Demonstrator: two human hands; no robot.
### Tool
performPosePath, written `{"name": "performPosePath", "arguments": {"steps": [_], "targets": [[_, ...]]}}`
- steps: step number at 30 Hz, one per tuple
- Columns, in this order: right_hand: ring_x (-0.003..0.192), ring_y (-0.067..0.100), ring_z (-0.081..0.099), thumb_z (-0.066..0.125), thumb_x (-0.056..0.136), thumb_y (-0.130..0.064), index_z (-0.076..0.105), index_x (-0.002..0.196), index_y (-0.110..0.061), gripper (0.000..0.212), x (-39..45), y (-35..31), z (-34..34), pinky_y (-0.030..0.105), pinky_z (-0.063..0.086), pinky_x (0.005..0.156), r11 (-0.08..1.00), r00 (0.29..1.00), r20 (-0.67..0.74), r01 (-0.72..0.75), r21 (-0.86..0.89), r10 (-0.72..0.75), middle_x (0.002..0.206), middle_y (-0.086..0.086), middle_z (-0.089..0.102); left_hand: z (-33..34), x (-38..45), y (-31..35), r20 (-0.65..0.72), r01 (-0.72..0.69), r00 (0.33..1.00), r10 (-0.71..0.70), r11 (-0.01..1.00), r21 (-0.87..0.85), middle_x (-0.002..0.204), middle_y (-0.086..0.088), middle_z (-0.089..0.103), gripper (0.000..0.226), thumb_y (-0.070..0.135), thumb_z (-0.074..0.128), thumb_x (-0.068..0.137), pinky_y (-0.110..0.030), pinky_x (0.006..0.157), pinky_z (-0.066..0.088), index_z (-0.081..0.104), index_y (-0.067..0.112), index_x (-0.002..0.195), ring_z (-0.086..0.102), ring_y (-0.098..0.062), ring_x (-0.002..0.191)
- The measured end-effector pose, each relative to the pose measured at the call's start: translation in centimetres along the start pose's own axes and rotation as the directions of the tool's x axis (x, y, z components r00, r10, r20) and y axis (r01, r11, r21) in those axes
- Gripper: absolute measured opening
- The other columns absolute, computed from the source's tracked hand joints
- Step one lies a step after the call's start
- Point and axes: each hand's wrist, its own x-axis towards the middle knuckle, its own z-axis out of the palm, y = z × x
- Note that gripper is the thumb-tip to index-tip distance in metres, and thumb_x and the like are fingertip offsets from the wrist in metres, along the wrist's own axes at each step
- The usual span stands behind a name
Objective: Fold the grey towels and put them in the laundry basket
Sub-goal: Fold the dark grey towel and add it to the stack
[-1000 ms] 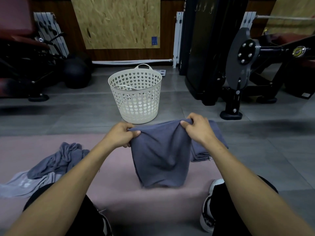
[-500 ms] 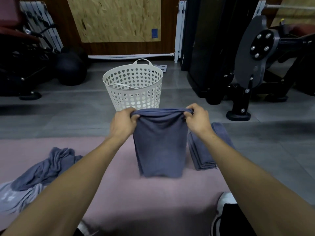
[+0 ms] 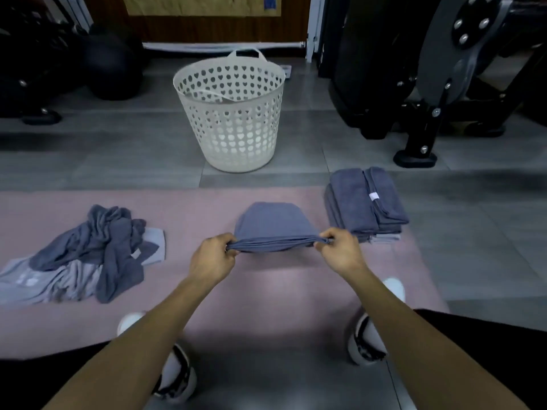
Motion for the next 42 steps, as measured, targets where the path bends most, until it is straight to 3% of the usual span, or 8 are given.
{"name": "performPosePath", "arguments": {"steps": [9,13,15,20,29,34,39,42], "targets": [[0.085,0.023,0.064,0.071,0.081,-0.013,0.070,0.084,-0.015,0.004,-5.4,7.9,3.4,0.029,0.047,0.076,0.995,0.967,0.245,-0.052,-0.088,0.073,0.086,0.006,0.071,4.5,-6.8,-4.8,0.225,-0.053,0.972,0.069,0.996,-0.077,0.093,-0.005,0.066,0.012,0.010,0.068,0.080,-0.030,0.081,0.046,0.064,0.020,0.086,0.058,-0.022,0.091],[0.083,0.020,0.057,0.064,0.086,-0.014,0.060,0.084,-0.016,0.006,-6.5,8.5,3.7,0.028,0.042,0.070,0.992,0.953,0.295,-0.029,-0.123,0.065,0.087,0.004,0.065,5.0,-8.3,-5.0,0.355,-0.081,0.930,0.096,0.995,-0.057,0.080,-0.004,0.064,0.016,0.008,0.067,0.081,-0.028,0.067,0.042,0.055,0.019,0.082,0.059,-0.024,0.075],[0.079,0.018,0.053,0.063,0.087,-0.015,0.052,0.076,-0.022,0.016,-7.2,8.8,3.9,0.021,0.037,0.061,0.985,0.932,0.359,0.005,-0.171,0.058,0.080,0.001,0.060,5.5,-9.1,-5.5,0.425,-0.100,0.900,0.096,0.995,-0.014,0.078,-0.002,0.063,0.012,0.008,0.068,0.081,-0.025,0.065,0.038,0.059,0.015,0.083,0.059,-0.022,0.075],[0.092,0.019,0.058,0.066,0.085,-0.017,0.058,0.084,-0.020,0.008,-9.3,10.1,5.1,0.021,0.037,0.071,0.932,0.824,0.548,0.076,-0.355,0.141,0.096,0.003,0.064,7.2,-11.0,-6.9,0.589,-0.109,0.806,0.056,0.993,0.055,0.081,-0.002,0.064,0.009,0.009,0.070,0.080,-0.023,0.069,0.041,0.065,0.013,0.085,0.054,-0.014,0.077],[0.096,0.023,0.060,0.066,0.085,-0.019,0.057,0.086,-0.021,0.010,-10.3,11.6,6.8,0.022,0.040,0.076,0.912,0.818,0.550,0.083,-0.402,0.168,0.100,0.006,0.066,9.8,-12.1,-8.6,0.608,-0.137,0.792,0.064,0.988,0.074,0.071,0.002,0.056,0.010,0.009,0.069,0.077,-0.023,0.065,0.037,0.063,0.017,0.081,0.053,-0.017,0.072],[0.086,0.017,0.056,0.066,0.085,-0.018,0.059,0.086,-0.021,0.008,-9.5,11.6,6.8,0.019,0.037,0.072,0.929,0.816,0.545,0.030,-0.368,0.190,0.089,0.000,0.060,9.7,-11.5,-9.1,0.601,-0.026,0.799,-0.001,0.999,0.035,0.069,0.004,0.058,0.029,0.007,0.070,0.076,-0.019,0.061,0.038,0.053,0.028,0.066,0.053,-0.014,0.069],[0.082,0.013,0.056,0.069,0.082,-0.016,0.065,0.090,-0.022,0.011,-8.5,10.3,6.6,0.020,0.041,0.071,0.909,0.646,0.705,0.042,-0.415,0.292,0.080,-0.007,0.059,8.6,-11.1,-8.7,0.767,0.042,0.638,-0.071,0.997,0.058,0.072,0.002,0.062,0.013,0.007,0.072,0.077,-0.021,0.064,0.041,0.065,0.019,0.076,0.051,-0.010,0.065],[0.082,0.013,0.059,0.067,0.083,-0.018,0.067,0.088,-0.024,0.007,-8.0,10.6,7.1,0.020,0.041,0.071,0.942,0.716,0.650,-0.028,-0.335,0.253,0.084,-0.004,0.065,8.7,-11.0,-9.0,0.727,0.168,0.679,-0.101,0.986,-0.020,0.066,0.004,0.059,0.012,0.007,0.071,0.080,-0.020,0.059,0.040,0.065,0.017,0.079,0.049,-0.007,0.060]]}}
